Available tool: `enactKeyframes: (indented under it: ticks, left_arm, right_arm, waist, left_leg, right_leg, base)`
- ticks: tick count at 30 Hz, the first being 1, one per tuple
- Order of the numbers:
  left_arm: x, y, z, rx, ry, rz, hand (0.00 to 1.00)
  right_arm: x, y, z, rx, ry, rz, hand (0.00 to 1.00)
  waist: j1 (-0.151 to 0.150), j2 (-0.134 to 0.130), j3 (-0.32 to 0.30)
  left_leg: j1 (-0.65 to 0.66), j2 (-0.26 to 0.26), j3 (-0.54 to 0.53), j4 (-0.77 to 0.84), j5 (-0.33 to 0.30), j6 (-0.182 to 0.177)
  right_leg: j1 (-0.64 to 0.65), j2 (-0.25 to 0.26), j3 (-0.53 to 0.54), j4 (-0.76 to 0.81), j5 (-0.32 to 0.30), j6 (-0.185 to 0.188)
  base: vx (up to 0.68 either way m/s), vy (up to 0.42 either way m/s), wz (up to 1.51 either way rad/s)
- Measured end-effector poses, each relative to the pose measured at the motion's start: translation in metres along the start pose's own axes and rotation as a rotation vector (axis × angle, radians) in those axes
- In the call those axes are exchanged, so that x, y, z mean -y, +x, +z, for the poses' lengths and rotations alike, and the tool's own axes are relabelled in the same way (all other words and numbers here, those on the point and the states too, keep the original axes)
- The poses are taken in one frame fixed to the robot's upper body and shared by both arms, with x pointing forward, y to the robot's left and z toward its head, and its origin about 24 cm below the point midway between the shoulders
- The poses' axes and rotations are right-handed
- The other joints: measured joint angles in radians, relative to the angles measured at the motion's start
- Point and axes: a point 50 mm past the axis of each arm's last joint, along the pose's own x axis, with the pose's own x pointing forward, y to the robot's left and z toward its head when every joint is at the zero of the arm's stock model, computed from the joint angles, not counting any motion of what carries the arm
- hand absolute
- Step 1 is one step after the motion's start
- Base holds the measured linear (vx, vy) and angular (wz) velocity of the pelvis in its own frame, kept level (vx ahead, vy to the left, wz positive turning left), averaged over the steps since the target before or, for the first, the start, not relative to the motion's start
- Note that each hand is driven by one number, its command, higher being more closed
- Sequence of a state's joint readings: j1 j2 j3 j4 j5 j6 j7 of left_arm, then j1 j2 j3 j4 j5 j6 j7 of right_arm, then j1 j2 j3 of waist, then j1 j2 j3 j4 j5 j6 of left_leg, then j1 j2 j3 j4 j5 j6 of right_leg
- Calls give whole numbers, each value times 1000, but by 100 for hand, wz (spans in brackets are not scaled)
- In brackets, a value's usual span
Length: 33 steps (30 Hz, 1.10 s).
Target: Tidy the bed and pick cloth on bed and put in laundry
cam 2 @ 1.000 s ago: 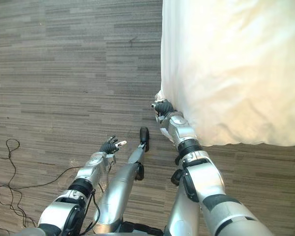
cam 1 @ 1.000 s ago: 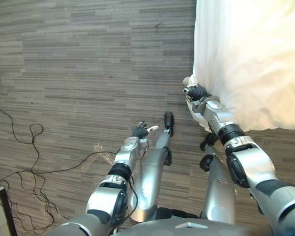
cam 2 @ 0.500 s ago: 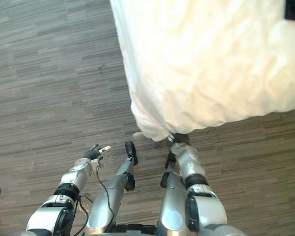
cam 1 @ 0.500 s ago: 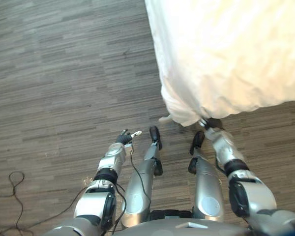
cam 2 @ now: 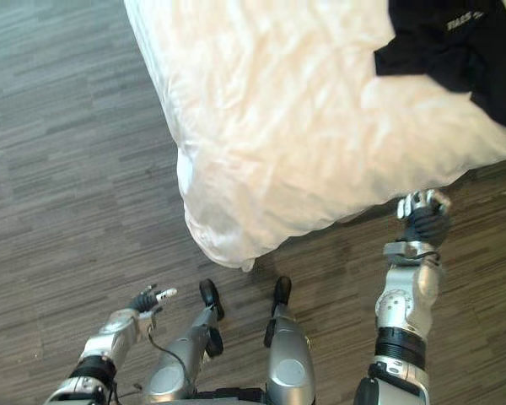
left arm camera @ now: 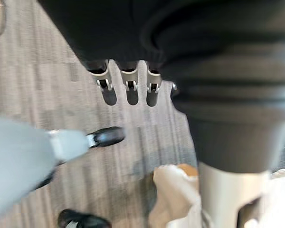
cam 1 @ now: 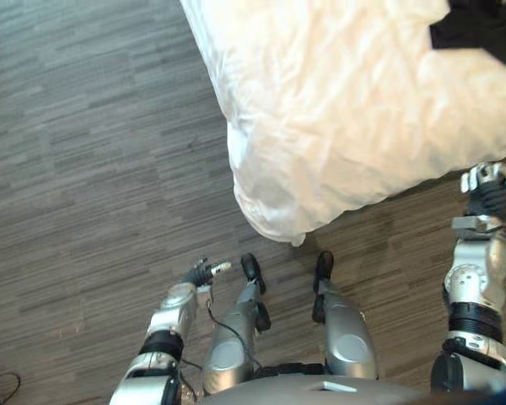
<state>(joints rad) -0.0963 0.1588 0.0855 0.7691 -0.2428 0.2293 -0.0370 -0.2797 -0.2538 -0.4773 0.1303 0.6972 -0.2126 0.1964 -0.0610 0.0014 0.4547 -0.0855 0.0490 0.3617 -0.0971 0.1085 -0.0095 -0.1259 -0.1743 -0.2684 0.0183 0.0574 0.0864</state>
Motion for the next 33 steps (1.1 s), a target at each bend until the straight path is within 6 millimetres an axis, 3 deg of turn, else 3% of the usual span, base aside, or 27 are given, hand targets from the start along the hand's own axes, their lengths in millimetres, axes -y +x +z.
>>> enactKeyframes:
  ticks: [4, 7, 11, 13, 16, 19, 23, 27, 30, 33]
  left_arm:
    - [12, 0, -11, -22, 16, -34, 0]
    - [31, 4, 8, 47, 4, -80, 0]
    - [54, 12, 41, 116, 3, -134, 0]
    - [62, 12, 57, 156, 5, -138, 0]
    - [71, 14, 70, 176, -45, -129, 0]
    - [79, 13, 84, 210, -126, -127, 0]
    - [88, 9, 111, 274, -234, -134, 0]
    - [81, 3, 131, 338, -322, -125, 0]
    - [71, -3, 149, 381, -390, -111, 0]
    - [57, -7, 160, 404, -420, -97, 0]
  right_arm:
    - [-50, 15, -7, -24, 84, 264, 100]
    - [-99, 38, -14, -57, 164, 426, 100]
    - [-137, 72, -17, -98, 210, 434, 100]
    - [-145, 82, -23, -136, 228, 385, 100]
    - [-151, 93, -9, -66, 213, 386, 100]
    - [-157, 98, -1, -14, 206, 380, 100]
    - [-167, 99, 25, 114, 230, 392, 100]
    - [-155, 95, 46, 205, 260, 362, 100]
    - [-116, 88, 61, 284, 288, 263, 100]
    - [-62, 73, 71, 326, 249, 142, 100]
  waist:
    - [0, 25, -13]
    - [13, 64, -9]
    - [52, 113, 2]
    - [68, 124, 8]
    - [75, 139, 16]
    - [76, 139, 16]
    - [83, 135, 18]
    - [93, 111, 32]
    - [96, 84, 48]
    - [82, 51, 67]
  left_leg:
    - [-29, -4, -4, 0, -5, -8]
    - [-117, -6, -13, 0, 12, -8]
    - [-239, -5, -22, 1, 60, 8]
    - [-293, -5, -33, 1, 75, 11]
    - [-350, -10, -40, 1, 87, 14]
    - [-392, -14, -37, 1, 84, 10]
    - [-469, -8, -14, 2, 87, 2]
    - [-493, 1, 36, 13, 85, 4]
    - [-503, 16, 63, 28, 79, 11]
    - [-513, 30, 85, 40, 72, 14]
  right_leg:
    - [-31, -3, 0, -3, 4, -2]
    - [-114, -5, 0, -5, 27, -8]
    - [-233, -2, 0, -3, 58, -20]
    - [-285, -1, -2, -5, 70, -22]
    - [-341, -3, 0, -3, 80, -22]
    - [-389, -4, 11, 2, 86, -21]
    - [-473, -3, 22, 1, 102, -25]
    - [-520, -1, 56, 13, 113, -35]
    - [-543, 6, 64, 36, 106, -45]
    - [-564, 17, 77, 52, 99, -53]
  base:
    - [21, -8, -5]
    - [-20, -9, 8]
    - [-29, -29, 10]
    - [-31, -28, 9]
    - [-11, -4, 4]
    - [-23, 13, -5]
    - [-50, 13, -4]
    - [-26, 21, -26]
    - [5, -4, -18]
    - [27, -11, -17]
